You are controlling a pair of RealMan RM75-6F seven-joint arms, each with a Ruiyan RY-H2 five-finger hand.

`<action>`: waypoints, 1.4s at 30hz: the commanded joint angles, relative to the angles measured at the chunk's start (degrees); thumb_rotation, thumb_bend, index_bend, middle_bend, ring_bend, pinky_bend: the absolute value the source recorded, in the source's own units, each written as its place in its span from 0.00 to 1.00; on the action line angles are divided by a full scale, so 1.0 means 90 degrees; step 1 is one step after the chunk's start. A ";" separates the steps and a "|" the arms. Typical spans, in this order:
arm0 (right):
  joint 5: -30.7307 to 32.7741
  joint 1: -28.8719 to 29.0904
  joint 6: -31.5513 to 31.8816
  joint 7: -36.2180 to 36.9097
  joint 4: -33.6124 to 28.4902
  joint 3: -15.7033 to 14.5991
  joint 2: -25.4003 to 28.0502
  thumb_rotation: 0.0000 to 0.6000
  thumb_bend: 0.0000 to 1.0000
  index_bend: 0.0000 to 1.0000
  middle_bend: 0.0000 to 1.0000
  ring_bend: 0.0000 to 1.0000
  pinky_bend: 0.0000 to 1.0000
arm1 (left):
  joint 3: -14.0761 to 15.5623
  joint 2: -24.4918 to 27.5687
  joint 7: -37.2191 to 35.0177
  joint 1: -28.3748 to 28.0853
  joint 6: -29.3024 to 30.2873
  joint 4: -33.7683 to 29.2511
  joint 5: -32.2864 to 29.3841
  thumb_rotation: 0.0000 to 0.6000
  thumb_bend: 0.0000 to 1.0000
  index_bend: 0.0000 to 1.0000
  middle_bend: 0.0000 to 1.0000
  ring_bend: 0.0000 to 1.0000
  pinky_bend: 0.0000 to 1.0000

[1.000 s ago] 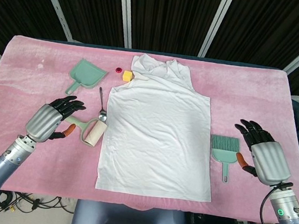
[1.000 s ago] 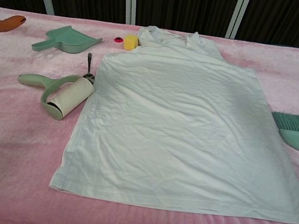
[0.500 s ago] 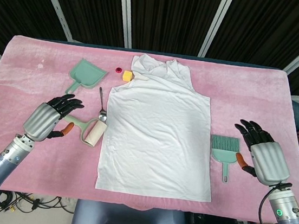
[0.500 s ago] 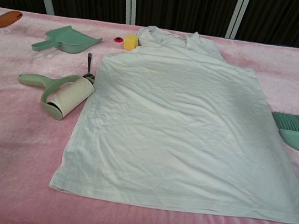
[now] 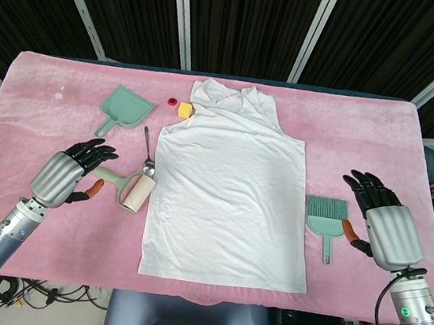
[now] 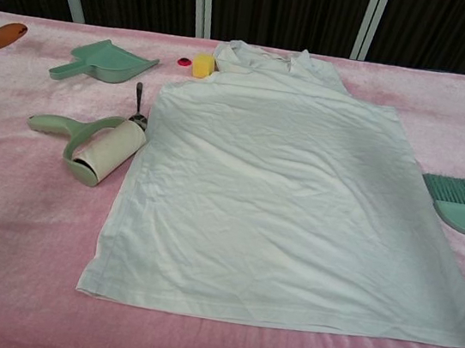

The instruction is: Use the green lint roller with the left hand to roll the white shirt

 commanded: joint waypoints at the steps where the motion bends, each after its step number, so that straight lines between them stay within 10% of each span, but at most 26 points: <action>1: 0.0021 -0.0054 0.0037 -0.0105 -0.0034 -0.0007 0.0155 1.00 0.31 0.14 0.09 0.11 0.25 | -0.0030 0.0081 0.0057 -0.0010 0.0010 -0.0054 -0.0020 1.00 0.44 0.21 0.21 0.10 0.27; 11: -0.0241 -0.1045 0.0937 0.0031 -0.0510 -0.0586 0.0414 1.00 0.31 0.11 0.09 0.11 0.25 | 0.0097 0.0691 0.0487 0.0199 -0.0281 -0.0328 -0.0402 1.00 0.38 0.21 0.20 0.10 0.27; 21: -0.0950 -0.1720 0.1959 0.0334 0.0891 -0.0877 -0.0579 1.00 0.31 0.11 0.09 0.11 0.25 | 0.0441 0.0972 0.0251 0.0367 -0.0747 0.0082 -0.0606 1.00 0.36 0.20 0.21 0.12 0.28; 42: -0.0535 -0.1950 0.2146 0.0199 0.2223 -0.0771 -0.1963 1.00 0.30 0.11 0.09 0.11 0.25 | 0.0398 -0.0103 -0.0103 -0.0597 -0.2460 0.1572 -0.0761 1.00 0.36 0.27 0.30 0.17 0.29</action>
